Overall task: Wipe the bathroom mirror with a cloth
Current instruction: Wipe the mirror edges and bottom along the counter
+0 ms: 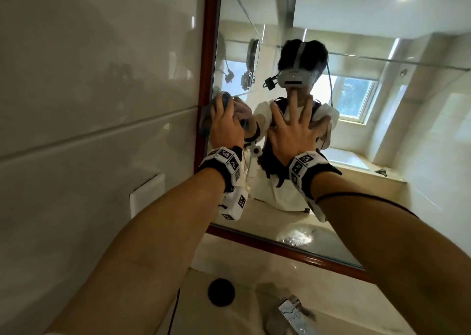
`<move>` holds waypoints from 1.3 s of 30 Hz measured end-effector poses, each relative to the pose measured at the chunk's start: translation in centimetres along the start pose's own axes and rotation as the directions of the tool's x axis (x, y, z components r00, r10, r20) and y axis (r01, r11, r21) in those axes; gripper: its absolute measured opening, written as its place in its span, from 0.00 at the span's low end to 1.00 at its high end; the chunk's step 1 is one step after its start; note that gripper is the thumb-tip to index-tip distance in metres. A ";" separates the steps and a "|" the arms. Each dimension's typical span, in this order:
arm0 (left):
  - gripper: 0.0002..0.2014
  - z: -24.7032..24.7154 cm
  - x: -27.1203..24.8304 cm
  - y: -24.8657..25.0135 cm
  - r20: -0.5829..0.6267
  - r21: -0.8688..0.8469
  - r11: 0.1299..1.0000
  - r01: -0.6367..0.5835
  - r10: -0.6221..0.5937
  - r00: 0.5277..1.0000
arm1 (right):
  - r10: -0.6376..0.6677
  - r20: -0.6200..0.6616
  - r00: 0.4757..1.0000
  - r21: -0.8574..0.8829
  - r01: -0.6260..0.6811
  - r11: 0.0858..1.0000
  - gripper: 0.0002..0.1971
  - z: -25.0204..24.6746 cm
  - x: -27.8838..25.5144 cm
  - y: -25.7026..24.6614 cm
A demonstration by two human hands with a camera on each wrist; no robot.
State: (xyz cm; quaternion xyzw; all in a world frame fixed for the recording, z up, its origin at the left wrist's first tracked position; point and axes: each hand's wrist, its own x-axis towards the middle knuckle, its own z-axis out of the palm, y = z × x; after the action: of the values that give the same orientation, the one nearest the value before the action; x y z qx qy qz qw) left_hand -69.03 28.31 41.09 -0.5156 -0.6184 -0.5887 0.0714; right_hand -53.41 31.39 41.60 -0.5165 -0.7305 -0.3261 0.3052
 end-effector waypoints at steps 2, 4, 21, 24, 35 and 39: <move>0.24 0.7 0.7 -0.7 0.018 0.027 0.999 -0.023 0.022 1.000 | -0.027 -0.028 0.999 -0.029 0.027 0.999 0.34 1.4 -0.8 1.0; 0.25 1.5 0.6 -1.9 0.026 0.044 0.997 -0.067 0.066 0.998 | -0.050 -0.062 0.997 -0.030 0.049 0.998 0.33 2.2 -1.2 1.3; 0.22 5.1 -4.3 -6.2 -0.017 0.060 0.901 -0.430 0.432 0.902 | -0.021 -0.169 0.985 0.026 0.025 0.999 0.31 5.7 -3.3 0.3; 0.24 4.6 -1.9 -2.4 -0.016 0.061 0.885 -0.461 0.463 0.886 | -0.035 -0.149 0.988 0.026 0.039 0.999 0.32 5.6 -3.6 0.4; 0.21 6.1 -3.4 -4.0 -0.114 0.151 0.837 -0.526 0.543 0.832 | -0.047 -0.097 0.994 0.011 0.049 0.999 0.36 7.3 -7.1 1.2; 0.21 7.3 -7.2 -7.2 -0.076 0.128 0.848 -0.514 0.525 0.847 | -0.067 -0.109 0.992 -0.008 0.066 0.998 0.34 8.2 -8.3 1.5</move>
State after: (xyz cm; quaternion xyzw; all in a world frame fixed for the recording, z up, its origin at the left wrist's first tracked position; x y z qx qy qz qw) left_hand -67.19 31.80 29.20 -0.6270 -0.4802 -0.5418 0.2878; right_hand -50.52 33.69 30.41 -0.4739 -0.7290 -0.3652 0.3326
